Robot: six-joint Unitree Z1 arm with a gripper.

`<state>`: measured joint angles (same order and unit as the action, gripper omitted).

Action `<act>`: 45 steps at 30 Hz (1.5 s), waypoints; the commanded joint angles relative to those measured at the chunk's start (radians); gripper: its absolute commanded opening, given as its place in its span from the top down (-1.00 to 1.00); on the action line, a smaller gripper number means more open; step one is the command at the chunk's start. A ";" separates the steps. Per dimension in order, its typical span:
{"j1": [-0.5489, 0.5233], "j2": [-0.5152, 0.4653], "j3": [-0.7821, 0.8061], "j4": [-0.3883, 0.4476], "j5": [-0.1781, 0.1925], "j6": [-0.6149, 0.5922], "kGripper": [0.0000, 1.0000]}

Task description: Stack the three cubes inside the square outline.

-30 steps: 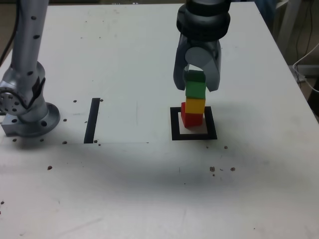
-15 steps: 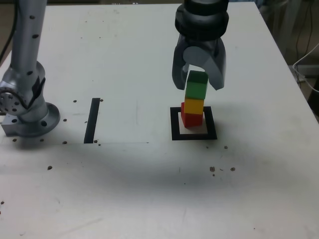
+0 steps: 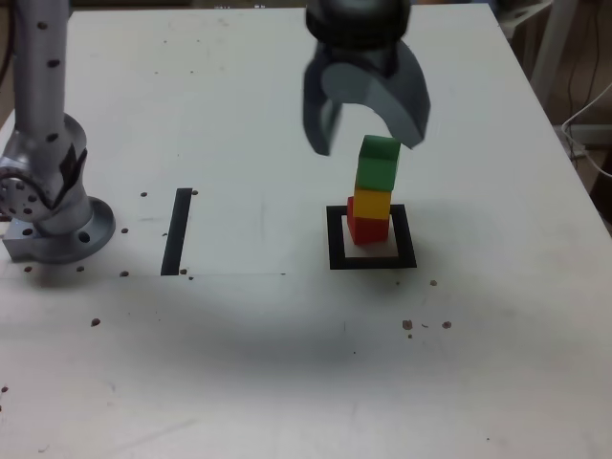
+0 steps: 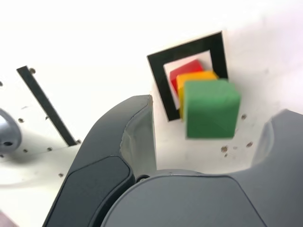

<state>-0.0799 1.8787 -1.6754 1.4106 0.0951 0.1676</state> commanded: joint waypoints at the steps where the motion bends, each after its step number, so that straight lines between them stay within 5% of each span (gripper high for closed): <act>1: 0.002 -0.024 0.004 0.002 -0.015 0.011 -0.99; 12: 0.004 -0.128 0.073 -0.001 -0.069 0.039 -0.99; 31: 0.112 -0.410 0.696 -0.118 -0.090 -0.018 -0.99; 45: -0.017 -0.500 0.903 -0.225 -0.109 -0.205 -1.00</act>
<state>-0.0874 1.3909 -0.7763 1.1846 -0.0129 -0.0290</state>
